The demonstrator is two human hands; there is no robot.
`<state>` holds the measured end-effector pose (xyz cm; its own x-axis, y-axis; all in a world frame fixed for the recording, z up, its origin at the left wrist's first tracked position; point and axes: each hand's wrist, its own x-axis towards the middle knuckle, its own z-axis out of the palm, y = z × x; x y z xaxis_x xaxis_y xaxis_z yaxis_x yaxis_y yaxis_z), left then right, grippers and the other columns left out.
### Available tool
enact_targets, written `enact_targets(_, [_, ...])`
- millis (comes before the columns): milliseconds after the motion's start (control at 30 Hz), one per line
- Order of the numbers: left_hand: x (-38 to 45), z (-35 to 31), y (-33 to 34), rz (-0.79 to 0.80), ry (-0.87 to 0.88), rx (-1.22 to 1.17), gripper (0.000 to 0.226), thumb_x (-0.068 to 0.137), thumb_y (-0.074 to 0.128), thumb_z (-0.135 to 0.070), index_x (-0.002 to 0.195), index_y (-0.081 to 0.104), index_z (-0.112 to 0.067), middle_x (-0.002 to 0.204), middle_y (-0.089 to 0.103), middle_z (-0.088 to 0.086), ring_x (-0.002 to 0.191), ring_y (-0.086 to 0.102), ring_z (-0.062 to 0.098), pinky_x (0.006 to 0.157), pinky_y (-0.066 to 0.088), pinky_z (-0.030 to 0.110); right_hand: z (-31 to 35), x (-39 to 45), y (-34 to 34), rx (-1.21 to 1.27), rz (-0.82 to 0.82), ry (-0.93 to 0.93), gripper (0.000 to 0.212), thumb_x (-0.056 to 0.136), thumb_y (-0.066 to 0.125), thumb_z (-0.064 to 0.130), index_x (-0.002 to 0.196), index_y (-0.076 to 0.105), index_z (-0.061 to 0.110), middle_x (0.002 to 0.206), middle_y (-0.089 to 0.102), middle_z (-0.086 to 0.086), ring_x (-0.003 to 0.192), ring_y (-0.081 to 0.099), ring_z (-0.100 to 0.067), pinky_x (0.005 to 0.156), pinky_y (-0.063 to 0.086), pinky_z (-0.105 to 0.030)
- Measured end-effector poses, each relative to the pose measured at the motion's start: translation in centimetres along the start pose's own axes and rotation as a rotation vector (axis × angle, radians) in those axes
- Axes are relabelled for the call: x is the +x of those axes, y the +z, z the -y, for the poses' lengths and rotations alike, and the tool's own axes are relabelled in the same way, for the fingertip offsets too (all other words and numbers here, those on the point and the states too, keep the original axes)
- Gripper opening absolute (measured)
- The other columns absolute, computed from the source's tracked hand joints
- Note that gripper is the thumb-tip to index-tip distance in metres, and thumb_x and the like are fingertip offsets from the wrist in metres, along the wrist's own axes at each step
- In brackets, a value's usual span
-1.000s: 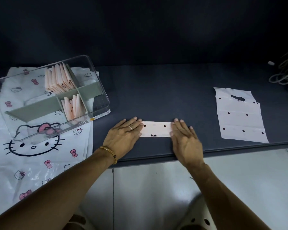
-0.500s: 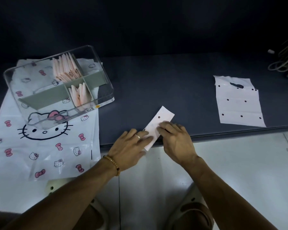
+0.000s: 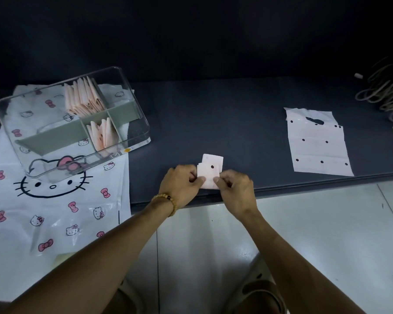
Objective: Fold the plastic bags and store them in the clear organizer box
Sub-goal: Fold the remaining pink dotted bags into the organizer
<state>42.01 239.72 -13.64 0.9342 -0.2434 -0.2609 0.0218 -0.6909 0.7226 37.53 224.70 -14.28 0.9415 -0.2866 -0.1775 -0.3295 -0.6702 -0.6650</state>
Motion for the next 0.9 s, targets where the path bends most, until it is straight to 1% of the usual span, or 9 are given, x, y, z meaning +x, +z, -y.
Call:
enact_targets(67, [0.5, -0.2, 0.3, -0.004, -0.012, 0.064, 0.035, 0.087, 0.064, -0.028, 0.058, 0.047, -0.019, 0.057, 0.055, -0.002, 0.056, 0.052, 0.019, 0.058, 0.047, 0.031, 0.2, 0.8, 0.0, -0.051, 0.019, 0.056, 0.022, 0.091, 0.063, 0.023, 0.072, 0.06, 0.013, 0.067, 0.059, 0.003, 0.053, 0.05, -0.005, 0.055, 0.039, -0.013])
enact_targets(167, [1.4, -0.6, 0.8, -0.038, -0.051, 0.112, 0.037, 0.089, 0.061, -0.032, 0.057, 0.046, -0.018, 0.06, 0.056, 0.002, 0.063, 0.055, 0.025, 0.063, 0.05, 0.033, 0.6, 1.8, 0.4, -0.103, 0.022, 0.136, 0.024, 0.092, 0.062, 0.027, 0.07, 0.059, 0.016, 0.074, 0.065, -0.004, 0.063, 0.06, -0.018, 0.067, 0.052, -0.026])
enact_targets(267, [2.2, -1.0, 0.9, -0.038, -0.111, 0.142, 0.04, 0.087, 0.061, -0.037, 0.055, 0.048, -0.018, 0.06, 0.055, 0.002, 0.064, 0.057, 0.025, 0.062, 0.05, 0.033, 0.8, 2.7, 0.4, -0.116, 0.012, 0.205, 0.025, 0.09, 0.064, 0.031, 0.068, 0.063, 0.019, 0.068, 0.061, -0.002, 0.064, 0.058, -0.021, 0.065, 0.046, -0.023])
enact_targets(367, [2.9, -1.3, 0.9, -0.024, -0.148, 0.166, 0.041, 0.087, 0.06, -0.04, 0.055, 0.048, -0.018, 0.061, 0.055, 0.001, 0.068, 0.059, 0.025, 0.062, 0.048, 0.031, 0.9, 3.1, 0.3, -0.093, 0.022, 0.232, 0.029, 0.091, 0.062, 0.03, 0.066, 0.059, 0.018, 0.068, 0.064, -0.004, 0.068, 0.065, -0.025, 0.066, 0.052, -0.026])
enact_targets(533, [3.6, -1.7, 1.1, -0.062, -0.143, 0.292, 0.024, 0.084, 0.063, -0.045, 0.083, 0.06, -0.021, 0.088, 0.067, 0.005, 0.085, 0.063, 0.028, 0.072, 0.052, 0.036, 1.0, 3.6, 0.3, -0.058, 0.043, 0.261, 0.022, 0.093, 0.059, 0.025, 0.085, 0.069, 0.007, 0.082, 0.07, -0.011, 0.071, 0.069, -0.028, 0.074, 0.059, -0.036])
enact_targets(600, [3.4, -1.6, 1.1, -0.154, -0.051, 0.393, 0.03, 0.081, 0.067, -0.043, 0.096, 0.055, -0.02, 0.094, 0.063, 0.004, 0.088, 0.061, 0.027, 0.069, 0.05, 0.035, 1.0, 3.9, 0.2, -0.061, 0.045, 0.269, 0.024, 0.092, 0.058, 0.025, 0.083, 0.069, 0.006, 0.079, 0.07, -0.012, 0.071, 0.068, -0.028, 0.072, 0.059, -0.034])
enact_targets(667, [3.6, -1.2, 1.2, -0.201, 0.158, 0.41, 0.03, 0.082, 0.069, -0.032, 0.107, 0.056, -0.02, 0.106, 0.057, 0.003, 0.098, 0.055, 0.024, 0.074, 0.046, 0.035, 1.0, 4.3, 0.1, -0.086, 0.053, 0.267, 0.025, 0.092, 0.057, 0.027, 0.083, 0.069, 0.007, 0.08, 0.069, -0.011, 0.074, 0.067, -0.027, 0.07, 0.057, -0.03])
enact_targets(767, [4.1, -0.6, 1.5, -0.058, 0.411, 0.474, 0.034, 0.088, 0.059, -0.015, 0.121, 0.06, -0.021, 0.128, 0.051, -0.002, 0.112, 0.047, 0.022, 0.091, 0.038, 0.033, 1.0, 5.1, -0.3, -0.125, 0.05, 0.244, 0.023, 0.091, 0.058, 0.031, 0.084, 0.068, 0.011, 0.083, 0.068, -0.01, 0.079, 0.065, -0.026, 0.071, 0.055, -0.032])
enact_targets(900, [4.2, -0.2, 2.2, -0.036, 0.482, 0.576, 0.03, 0.093, 0.052, -0.016, 0.121, 0.062, -0.019, 0.128, 0.053, -0.003, 0.112, 0.044, 0.022, 0.091, 0.039, 0.034, 0.6, 6.2, -1.3, -0.122, -0.011, 0.129, 0.017, 0.09, 0.062, 0.028, 0.092, 0.066, 0.012, 0.091, 0.067, -0.008, 0.083, 0.064, -0.026, 0.074, 0.054, -0.033])
